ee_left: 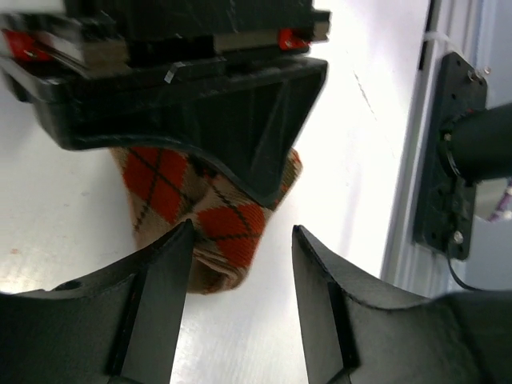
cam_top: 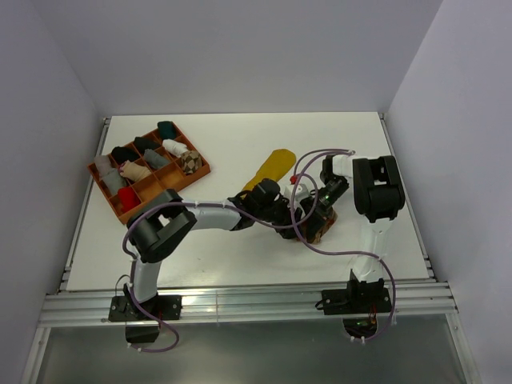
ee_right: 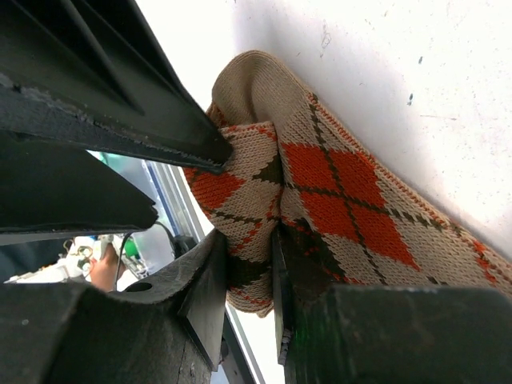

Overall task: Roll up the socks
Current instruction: Roll the sock at the center of the board.

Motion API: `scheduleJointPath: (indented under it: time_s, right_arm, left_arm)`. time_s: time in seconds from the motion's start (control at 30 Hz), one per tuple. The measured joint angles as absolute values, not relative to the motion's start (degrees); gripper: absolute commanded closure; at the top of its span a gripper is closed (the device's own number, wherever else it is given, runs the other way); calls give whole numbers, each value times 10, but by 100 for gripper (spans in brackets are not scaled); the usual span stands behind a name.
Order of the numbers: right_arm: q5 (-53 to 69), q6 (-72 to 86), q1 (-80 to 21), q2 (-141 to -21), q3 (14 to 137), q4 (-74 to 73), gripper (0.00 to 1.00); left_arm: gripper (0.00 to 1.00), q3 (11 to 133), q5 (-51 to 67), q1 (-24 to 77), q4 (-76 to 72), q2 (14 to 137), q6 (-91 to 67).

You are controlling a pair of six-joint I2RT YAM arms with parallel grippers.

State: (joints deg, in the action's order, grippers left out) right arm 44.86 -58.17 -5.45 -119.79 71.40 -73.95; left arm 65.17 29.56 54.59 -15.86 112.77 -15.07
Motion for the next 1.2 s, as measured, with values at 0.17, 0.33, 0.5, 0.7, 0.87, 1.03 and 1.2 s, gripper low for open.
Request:
scheduleJointPath:
  time_s: [0.17,0.33,0.5,0.7,0.87,1.03,1.2]
  right_arm:
    - [449,-582,-55,-1204,718,-746,72]
    - [448,-580,-55,-1204,718,-746,72]
    - [445,-579,-55,-1204,718,-746,72]
    - [442,-565,-54,-1204,720,-742,69]
    - [437,-537,-52,-1204,721,-736,57]
    - [434,-502,-52,-1184,717,-721,43]
    - [428,-474,-49,-1128,712,-677,36]
  left_arm:
    - [43,652,257,547,-171,1136,-151]
    - [43,650,211,552,-181,1148,-153]
    - [44,648,208,557,-191,1149,-154]
    - [86,657,220,559,-187,1158,-168]
    - [100,683,217,560,-166,1171,-185]
    - [100,684,198,560,-163,1171,-202]
    - [100,684,178,560,-166,1171,-212]
